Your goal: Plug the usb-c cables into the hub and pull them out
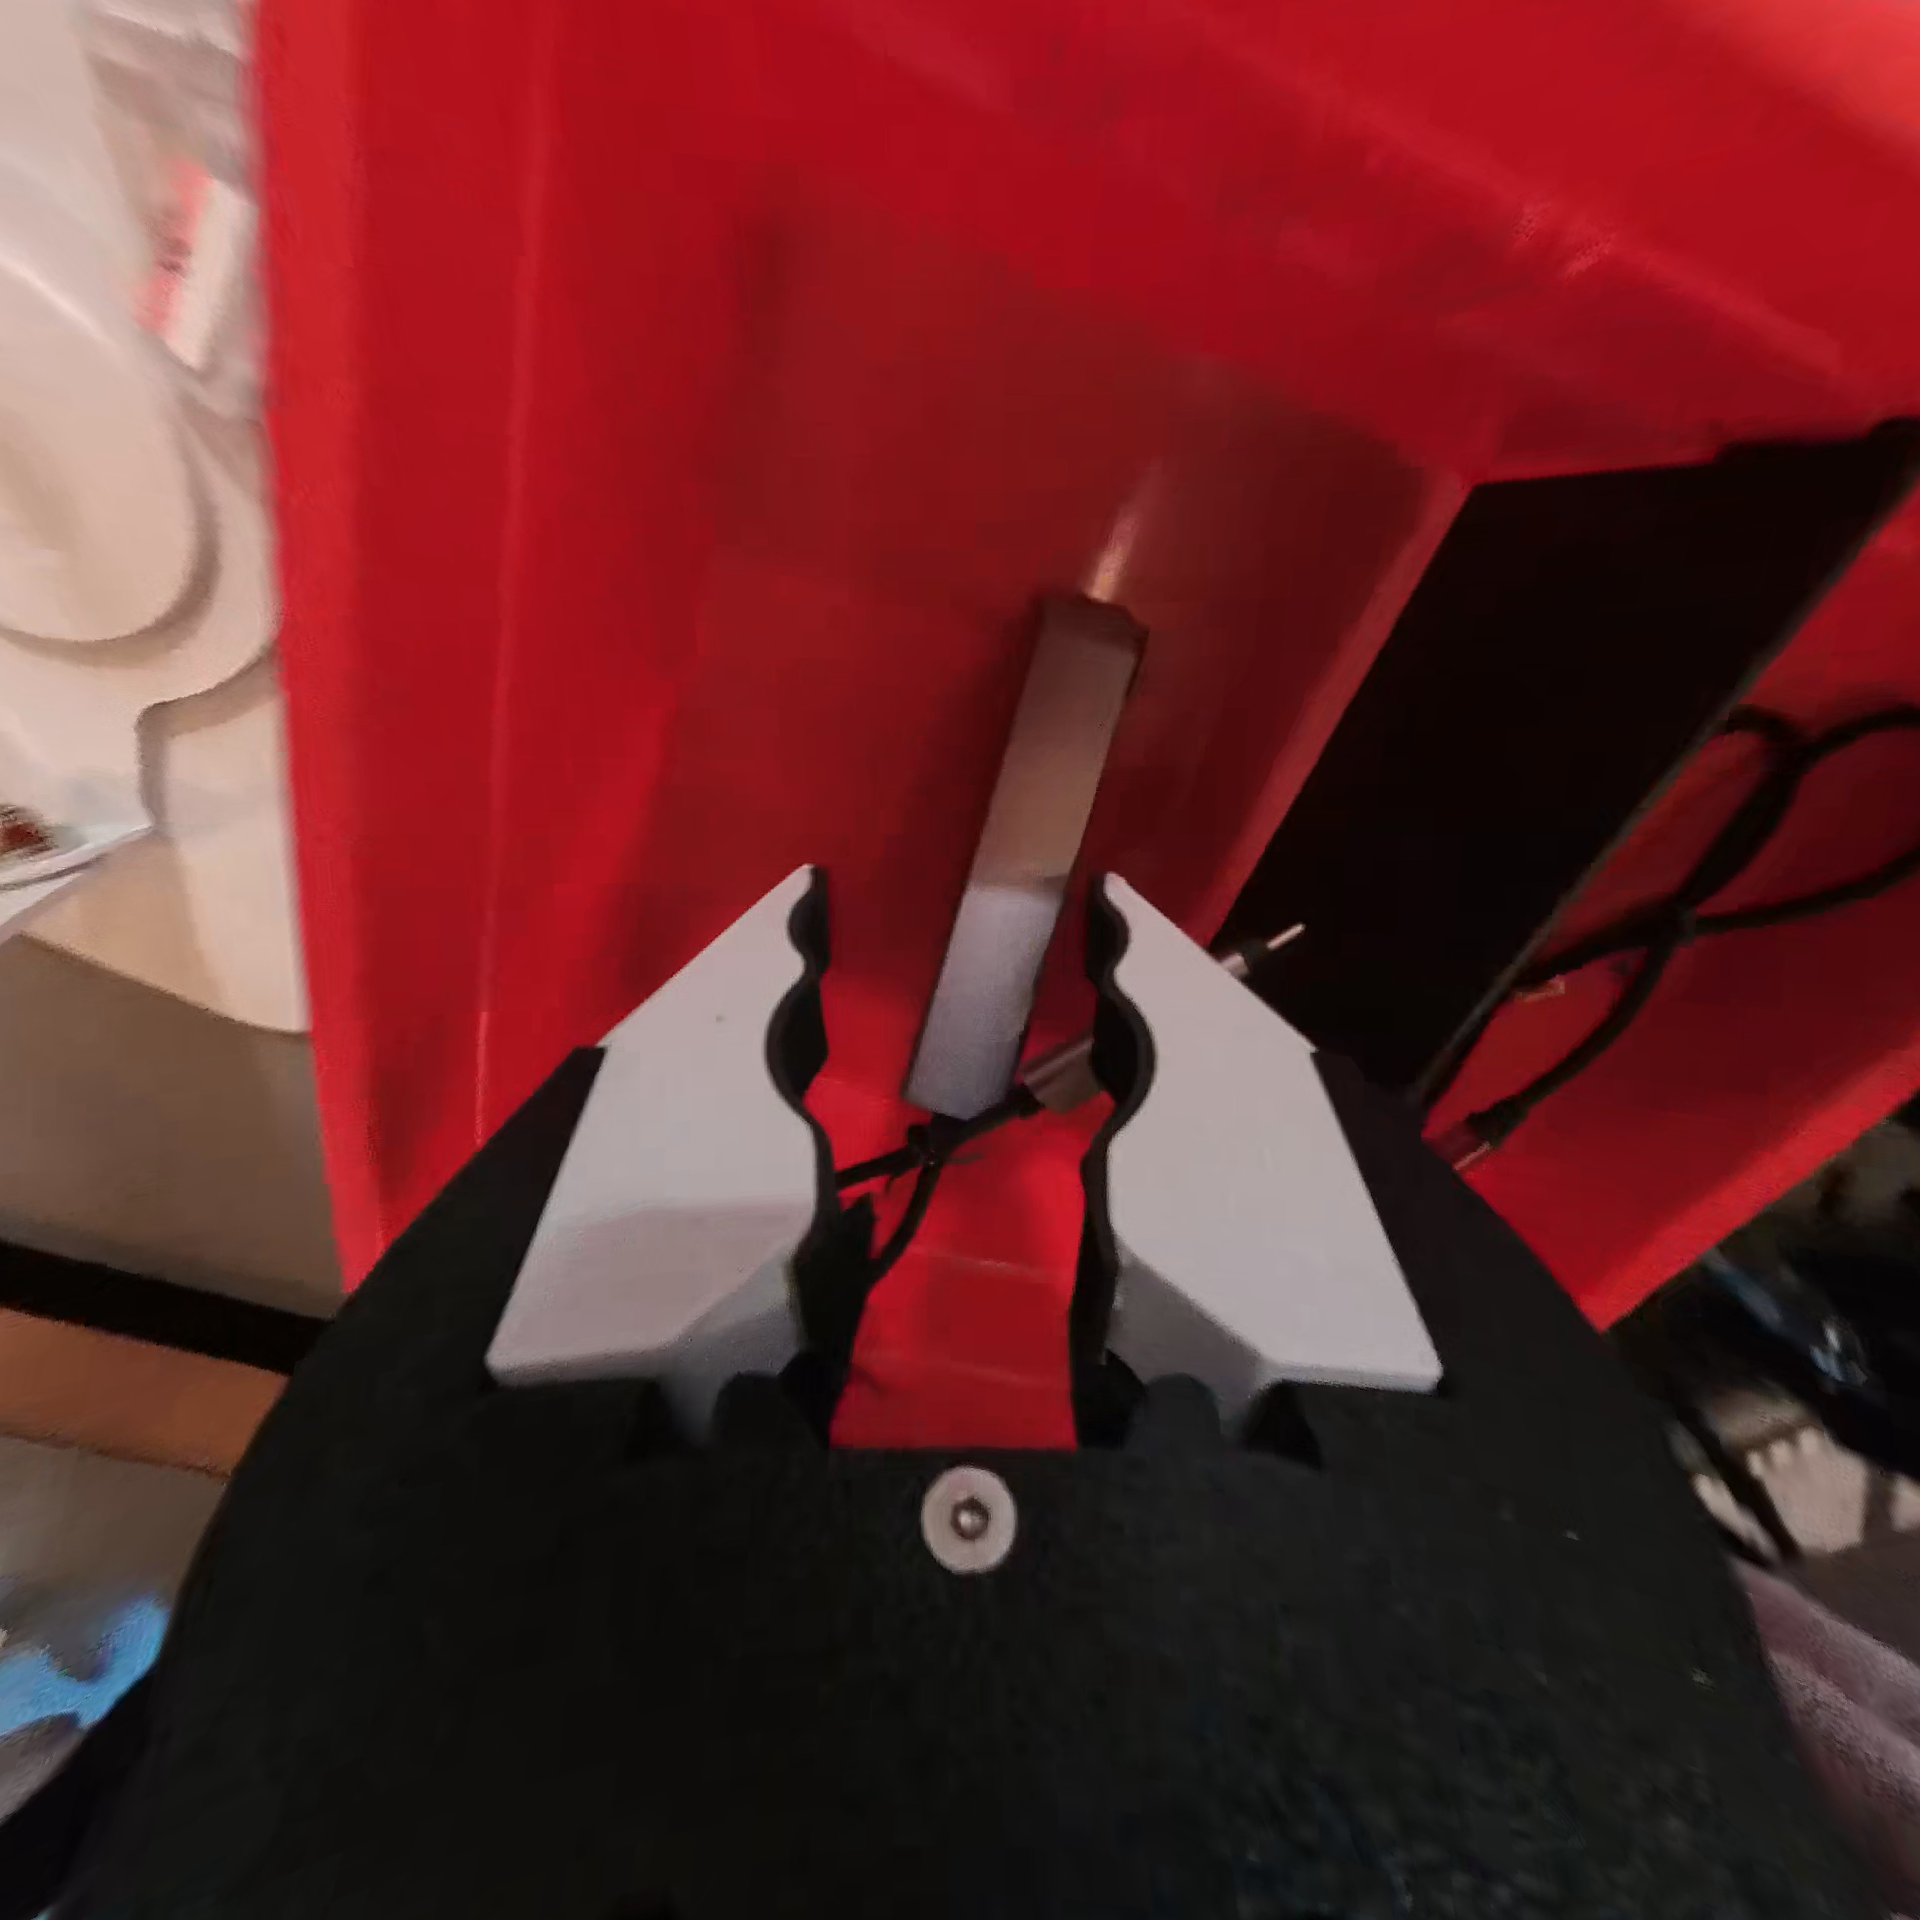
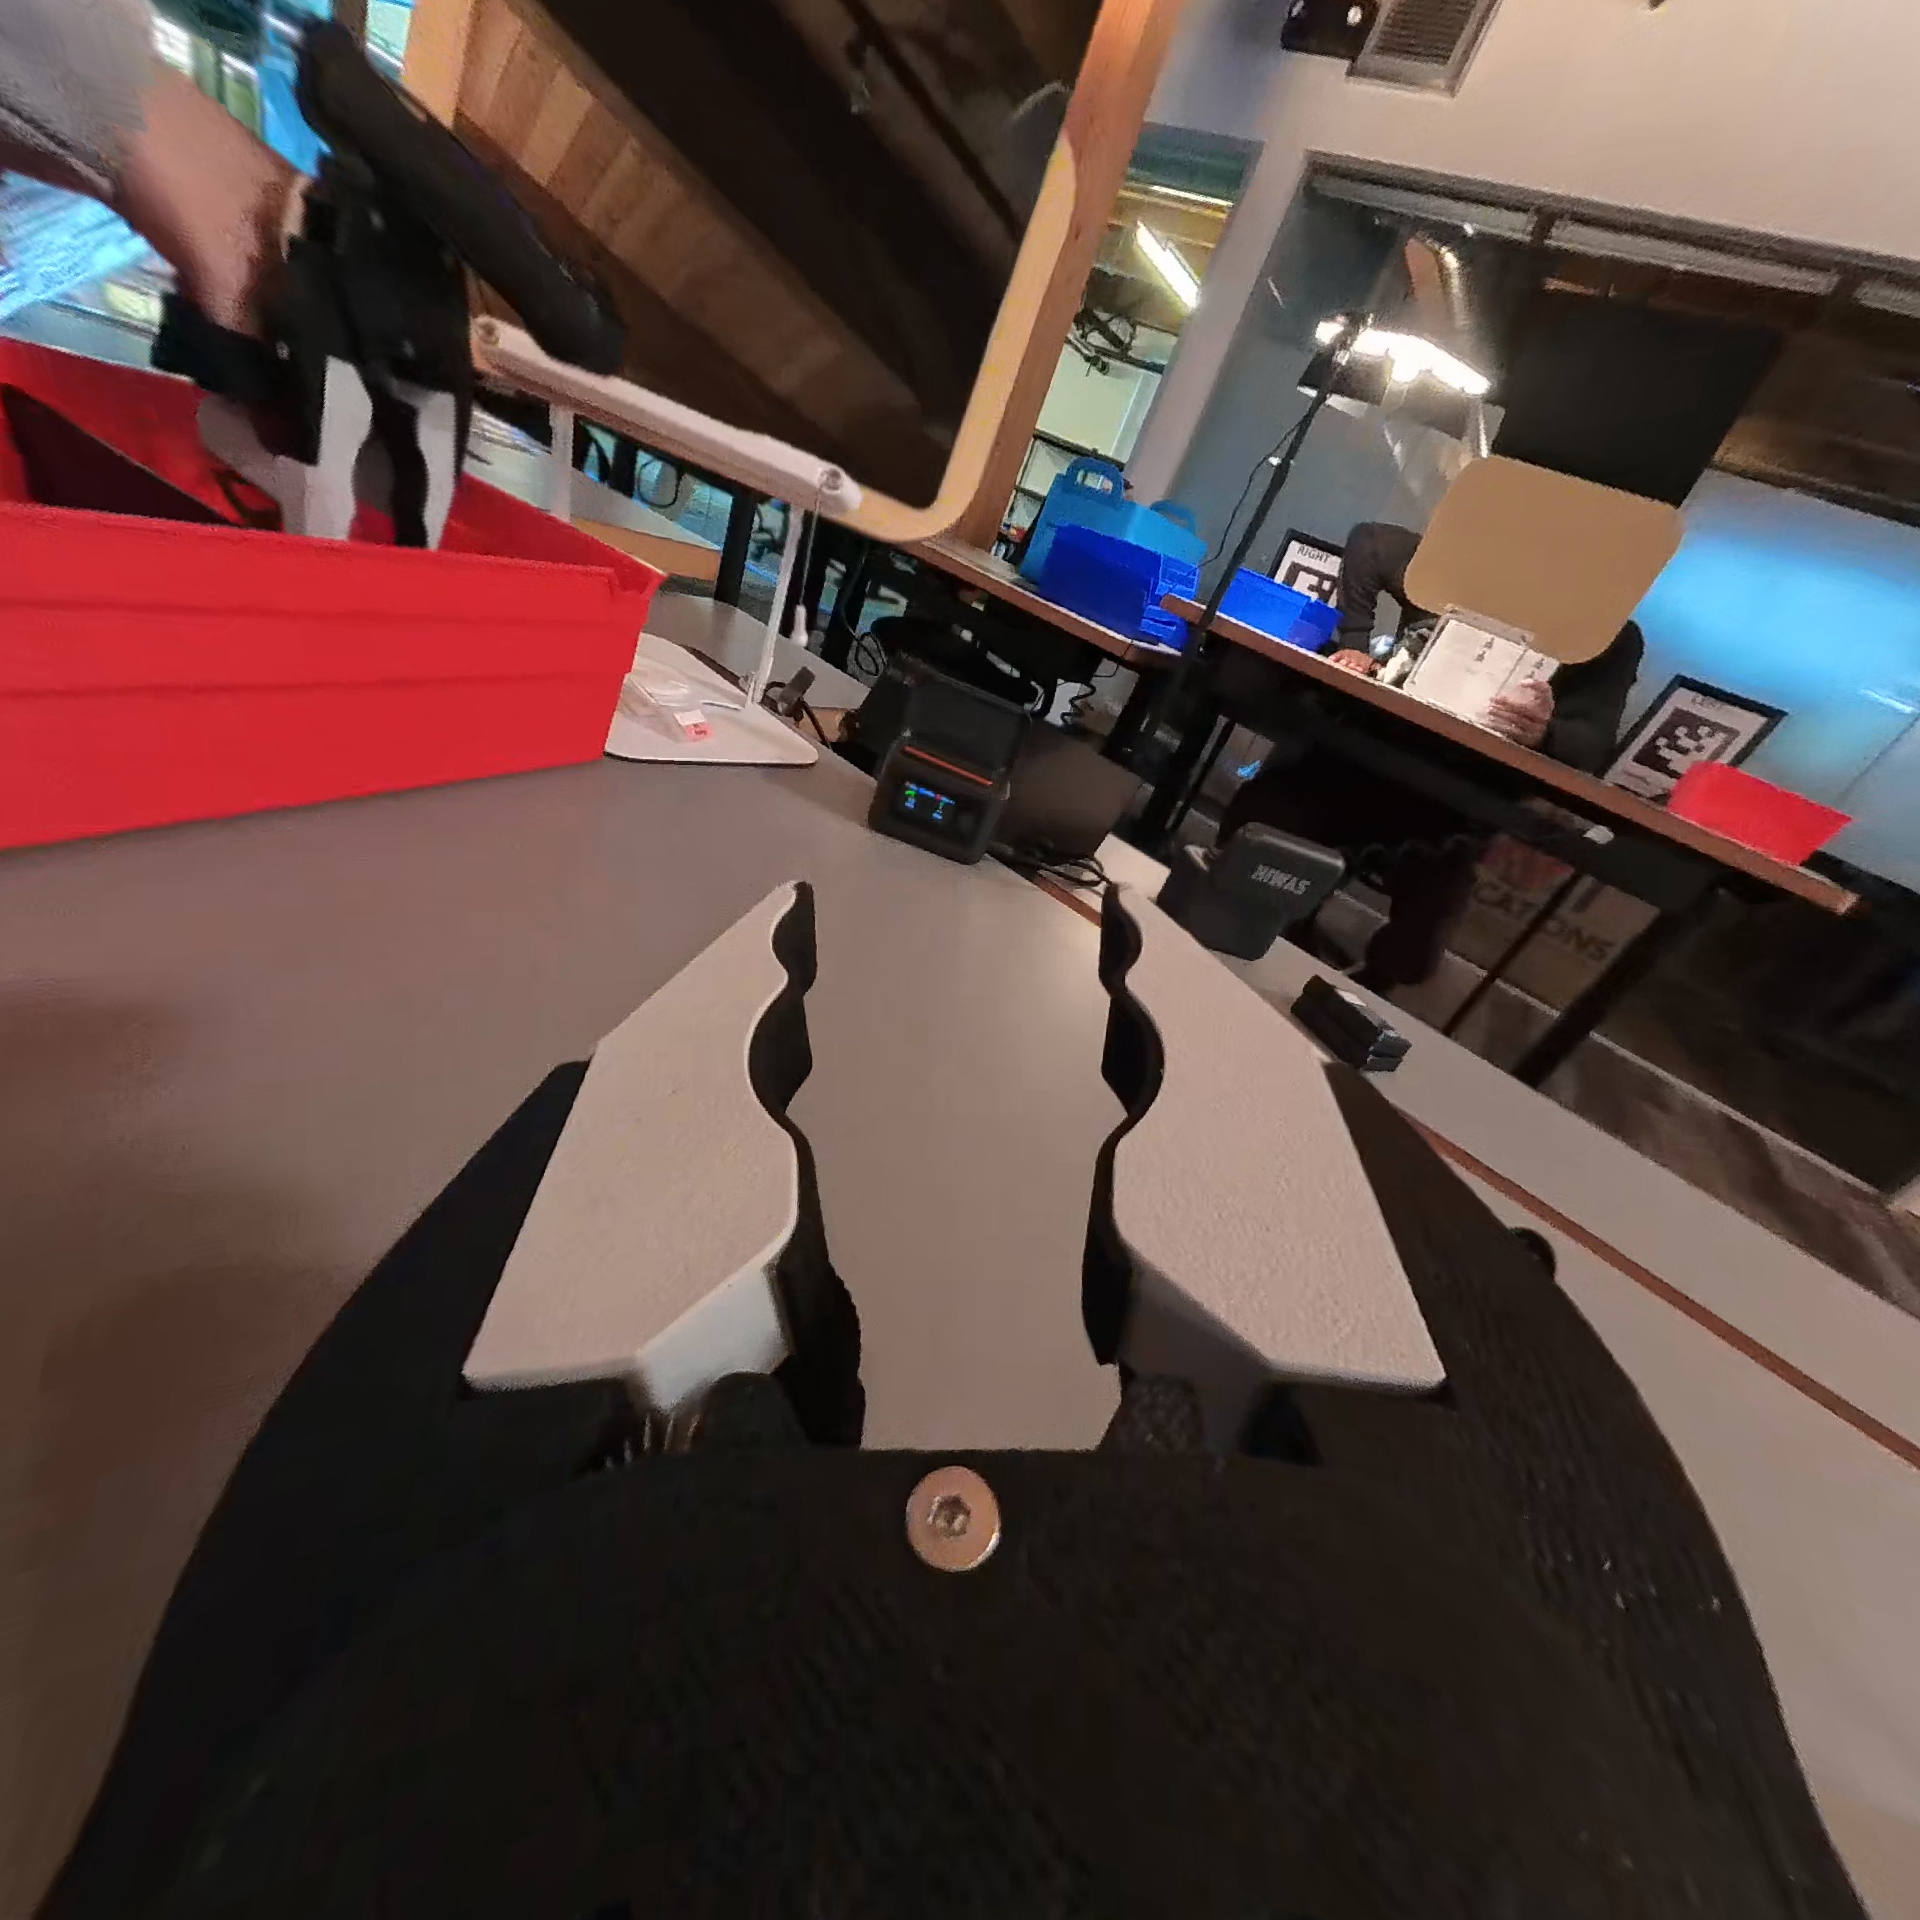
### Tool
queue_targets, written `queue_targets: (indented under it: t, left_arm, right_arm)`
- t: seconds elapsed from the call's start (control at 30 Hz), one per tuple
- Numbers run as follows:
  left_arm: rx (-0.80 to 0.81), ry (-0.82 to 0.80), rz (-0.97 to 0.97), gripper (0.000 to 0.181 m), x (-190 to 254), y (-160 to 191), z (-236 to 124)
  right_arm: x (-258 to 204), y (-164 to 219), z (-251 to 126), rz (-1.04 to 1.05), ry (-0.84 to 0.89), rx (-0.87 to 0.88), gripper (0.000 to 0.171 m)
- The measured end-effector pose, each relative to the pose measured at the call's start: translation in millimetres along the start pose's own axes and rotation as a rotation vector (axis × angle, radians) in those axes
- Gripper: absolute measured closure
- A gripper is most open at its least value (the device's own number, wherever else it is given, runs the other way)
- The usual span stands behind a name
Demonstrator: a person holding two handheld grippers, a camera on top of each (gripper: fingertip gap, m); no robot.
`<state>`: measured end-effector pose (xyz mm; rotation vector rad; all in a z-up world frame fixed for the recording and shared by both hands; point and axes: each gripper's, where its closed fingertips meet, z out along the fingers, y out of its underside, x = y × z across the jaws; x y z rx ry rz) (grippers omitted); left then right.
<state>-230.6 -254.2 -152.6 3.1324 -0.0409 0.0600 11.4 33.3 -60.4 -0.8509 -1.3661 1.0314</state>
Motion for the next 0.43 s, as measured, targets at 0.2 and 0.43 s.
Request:
queue_targets:
  t: [0.2,0.43]
  left_arm:
    - [-0.137,0.150,0.012,0.155,15,12,22]
    - [-0.029,-0.077,0.153,0.160,7,-2,-38]
  right_arm:
    - [-5,-4,1,-0.045,0.013,0.044,0.119]
    - [6,-11,-3,0.056,0.048,0.097,0.127]
